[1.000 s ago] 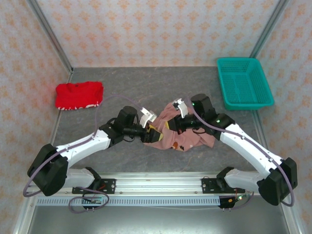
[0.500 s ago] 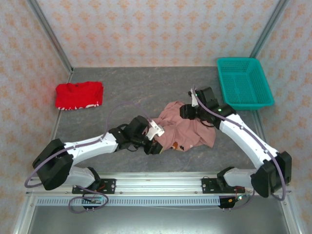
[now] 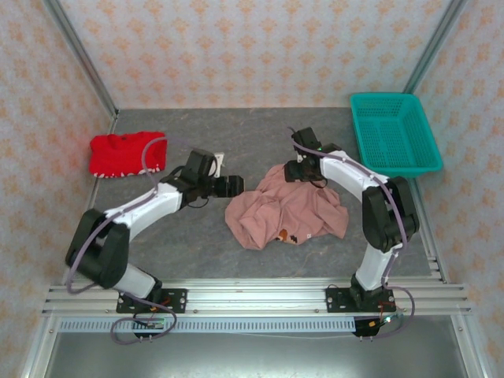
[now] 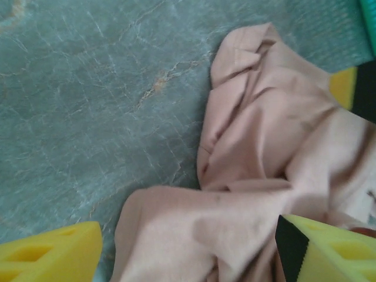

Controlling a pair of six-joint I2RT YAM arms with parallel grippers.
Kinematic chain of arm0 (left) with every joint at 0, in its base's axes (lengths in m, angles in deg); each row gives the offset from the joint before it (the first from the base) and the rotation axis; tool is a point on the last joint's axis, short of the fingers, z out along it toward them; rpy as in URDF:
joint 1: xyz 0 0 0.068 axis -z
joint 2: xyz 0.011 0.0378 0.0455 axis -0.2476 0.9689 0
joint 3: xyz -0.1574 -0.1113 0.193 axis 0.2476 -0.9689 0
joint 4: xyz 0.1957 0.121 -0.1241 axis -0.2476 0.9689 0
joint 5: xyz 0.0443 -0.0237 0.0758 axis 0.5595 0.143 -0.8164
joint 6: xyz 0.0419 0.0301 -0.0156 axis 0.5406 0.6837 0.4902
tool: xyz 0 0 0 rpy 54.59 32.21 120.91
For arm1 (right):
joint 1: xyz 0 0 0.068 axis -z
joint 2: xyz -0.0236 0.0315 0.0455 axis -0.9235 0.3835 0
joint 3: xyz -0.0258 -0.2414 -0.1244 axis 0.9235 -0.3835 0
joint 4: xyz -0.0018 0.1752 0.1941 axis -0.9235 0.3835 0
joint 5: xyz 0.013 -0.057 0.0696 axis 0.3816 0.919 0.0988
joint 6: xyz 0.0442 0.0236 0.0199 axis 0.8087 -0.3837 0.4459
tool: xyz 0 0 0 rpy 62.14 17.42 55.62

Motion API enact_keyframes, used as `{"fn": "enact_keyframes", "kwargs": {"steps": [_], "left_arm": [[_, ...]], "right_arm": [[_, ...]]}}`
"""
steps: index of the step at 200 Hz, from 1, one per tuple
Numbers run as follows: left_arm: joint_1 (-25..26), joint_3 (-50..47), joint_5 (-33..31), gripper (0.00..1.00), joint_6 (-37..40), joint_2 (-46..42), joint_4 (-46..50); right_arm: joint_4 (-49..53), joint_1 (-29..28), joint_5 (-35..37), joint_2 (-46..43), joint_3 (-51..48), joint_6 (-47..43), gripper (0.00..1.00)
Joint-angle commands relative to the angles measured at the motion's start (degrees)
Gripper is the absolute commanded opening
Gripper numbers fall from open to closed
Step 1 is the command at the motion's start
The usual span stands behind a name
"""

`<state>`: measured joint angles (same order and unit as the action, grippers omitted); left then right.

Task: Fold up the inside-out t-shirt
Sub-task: Turn over the T-shirt at the center of the table.

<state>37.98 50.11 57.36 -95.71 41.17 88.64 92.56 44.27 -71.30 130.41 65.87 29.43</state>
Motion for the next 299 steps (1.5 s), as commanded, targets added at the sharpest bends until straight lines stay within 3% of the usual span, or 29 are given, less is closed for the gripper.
{"fn": "enact_keyframes", "kwargs": {"steps": [1,16,27,40,57,72,80,121,161,173,186,198,213,230,253,281,299], "left_arm": [[0.6,2.3,2.3,0.79,-2.0,5.1,4.1],[1.5,3.5,4.3,0.73,-1.4,8.4,4.7],[1.8,4.0,5.9,0.63,-1.4,10.7,4.8],[1.8,3.7,8.6,0.50,-2.4,12.4,2.9],[1.7,4.7,9.7,0.20,-2.7,13.0,2.1],[0.4,6.7,8.1,0.00,-2.6,11.6,2.5],[-0.8,7.8,6.3,0.00,-2.5,9.8,2.9],[-4.3,16.4,-3.1,0.00,2.6,-5.2,5.3],[-3.7,11.6,-2.8,0.00,5.7,-20.1,0.4],[-2.7,6.5,-2.4,0.00,5.8,-23.6,0.0],[-0.6,0.2,-1.2,0.00,7.0,-26.4,1.4],[2.2,-6.0,-1.1,0.16,7.7,-27.9,3.8],[5.8,-12.9,-1.4,0.46,6.6,-28.2,4.8],[7.5,-16.9,-2.3,0.59,2.9,-28.1,3.1],[7.6,-17.7,-6.2,0.69,-0.6,-26.7,-1.7],[7.6,-7.8,-12.4,0.73,0.0,-13.8,3.4],[7.6,-2.0,-10.8,0.73,1.1,-5.1,3.6]], "right_arm": [[3.3,-0.1,-4.5,-1.8,-2.5,-0.7,0.69],[1.6,0.0,-6.7,-2.2,-5.4,0.3,0.68],[0.3,0.1,-7.6,-2.0,-6.8,1.1,0.63],[-1.0,0.1,-8.5,-1.7,-6.9,1.7,0.47],[-3.0,0.3,-7.7,-2.8,-5.2,2.3,0.20],[-4.7,1.2,-6.2,-4.9,-2.3,2.0,0.05],[-5.3,2.1,-5.1,-6.3,-0.3,1.7,0.00],[-10.5,4.0,-1.4,-18.5,7.5,-3.4,0.00],[-16.2,3.9,-5.3,-33.4,-2.1,-1.7,0.00],[-15.4,3.9,-3.5,-37.9,-8.6,0.2,0.09],[-13.8,3.8,-1.5,-41.9,-16.8,2.2,0.29],[-12.2,3.6,0.4,-45.8,-24.9,4.7,0.40],[-12.5,3.3,-1.0,-49.9,-33.6,7.4,0.51],[-16.8,2.2,-5.0,-52.9,-39.0,9.0,0.61],[-22.0,-2.2,-4.8,-50.0,-37.6,7.2,0.67],[-17.7,-5.6,0.6,-32.8,-26.6,4.5,0.68],[-15.5,-5.7,1.9,-23.9,-21.2,3.9,0.69]]}}
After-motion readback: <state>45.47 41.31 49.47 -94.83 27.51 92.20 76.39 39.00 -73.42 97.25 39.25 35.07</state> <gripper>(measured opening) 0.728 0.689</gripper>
